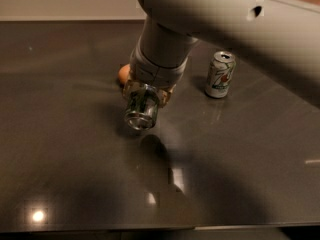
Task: Place green can upright
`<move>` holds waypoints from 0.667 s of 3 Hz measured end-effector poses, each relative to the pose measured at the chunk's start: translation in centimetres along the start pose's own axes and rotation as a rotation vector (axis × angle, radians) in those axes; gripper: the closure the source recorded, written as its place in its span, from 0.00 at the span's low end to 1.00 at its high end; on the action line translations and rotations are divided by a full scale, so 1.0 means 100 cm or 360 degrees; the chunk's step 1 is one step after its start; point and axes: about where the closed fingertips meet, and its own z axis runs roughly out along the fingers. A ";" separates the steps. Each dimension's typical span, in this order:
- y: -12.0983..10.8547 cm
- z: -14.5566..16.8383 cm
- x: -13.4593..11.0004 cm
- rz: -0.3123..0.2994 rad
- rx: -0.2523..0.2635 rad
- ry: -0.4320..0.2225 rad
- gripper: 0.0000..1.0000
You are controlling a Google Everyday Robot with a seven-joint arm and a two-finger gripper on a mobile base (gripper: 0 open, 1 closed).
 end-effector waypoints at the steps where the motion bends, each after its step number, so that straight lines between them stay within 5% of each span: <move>1: 0.000 0.000 0.000 0.0000 0.0000 0.0000 1.00; 2: -0.003 -0.003 0.000 -0.0079 -0.0002 0.0006 1.00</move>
Offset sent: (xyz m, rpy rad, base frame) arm 0.0009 0.0051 0.0044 -0.0429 -0.0341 0.1108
